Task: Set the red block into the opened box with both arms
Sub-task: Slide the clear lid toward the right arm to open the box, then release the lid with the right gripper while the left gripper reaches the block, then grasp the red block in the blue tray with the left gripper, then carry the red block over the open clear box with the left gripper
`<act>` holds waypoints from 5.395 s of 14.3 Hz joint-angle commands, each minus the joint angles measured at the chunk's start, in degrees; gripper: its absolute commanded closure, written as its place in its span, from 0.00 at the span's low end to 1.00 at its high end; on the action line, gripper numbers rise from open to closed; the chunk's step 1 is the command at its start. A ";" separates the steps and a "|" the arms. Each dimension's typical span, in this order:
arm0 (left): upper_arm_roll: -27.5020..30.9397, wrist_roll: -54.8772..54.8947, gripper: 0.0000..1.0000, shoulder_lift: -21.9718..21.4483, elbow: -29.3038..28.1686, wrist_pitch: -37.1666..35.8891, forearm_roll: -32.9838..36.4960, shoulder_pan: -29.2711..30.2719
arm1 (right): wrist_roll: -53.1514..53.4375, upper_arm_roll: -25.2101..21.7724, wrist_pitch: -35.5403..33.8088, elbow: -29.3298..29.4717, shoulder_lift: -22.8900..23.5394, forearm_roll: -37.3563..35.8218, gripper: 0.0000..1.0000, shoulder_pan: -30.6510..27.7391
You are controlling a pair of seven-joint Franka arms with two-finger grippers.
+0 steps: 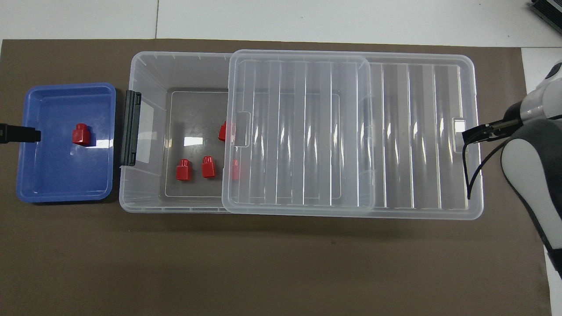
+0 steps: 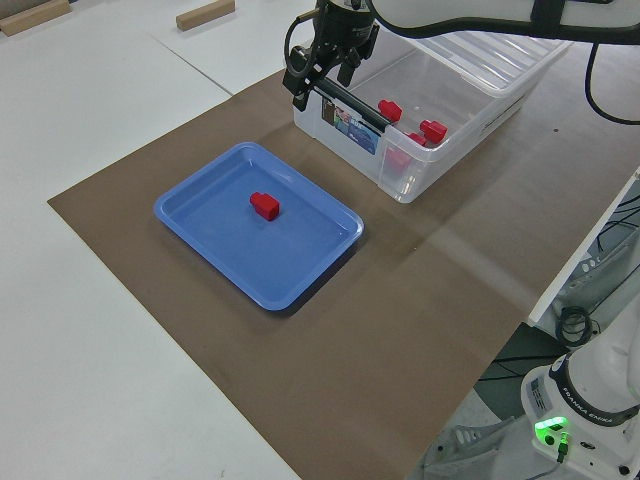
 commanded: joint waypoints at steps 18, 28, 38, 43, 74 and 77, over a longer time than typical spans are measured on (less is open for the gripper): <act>-0.37 -2.39 0.00 10.11 -9.60 18.17 0.75 2.49 | 11.93 5.69 -17.45 11.79 -4.56 3.99 0.00 -5.41; -0.37 -6.08 0.00 21.90 -9.87 29.08 0.75 2.84 | 11.67 5.78 -18.42 10.03 -5.35 4.16 0.00 -5.06; -0.55 -1.78 0.00 25.59 -6.44 32.24 0.92 2.31 | 12.72 5.69 -17.63 9.16 -5.52 4.16 0.00 -4.79; -0.55 -0.28 0.05 25.51 -6.44 31.89 0.84 2.66 | 12.72 5.69 -17.54 9.33 -5.52 4.16 0.00 -4.79; -3.36 -48.52 1.00 20.24 18.09 -4.06 -4.35 -17.90 | 12.46 5.25 -17.63 9.24 -5.52 4.17 0.00 -4.62; -3.27 -49.76 1.00 19.97 14.41 2.60 -1.73 -20.54 | 12.37 5.16 -17.63 9.24 -5.52 4.17 0.00 -4.62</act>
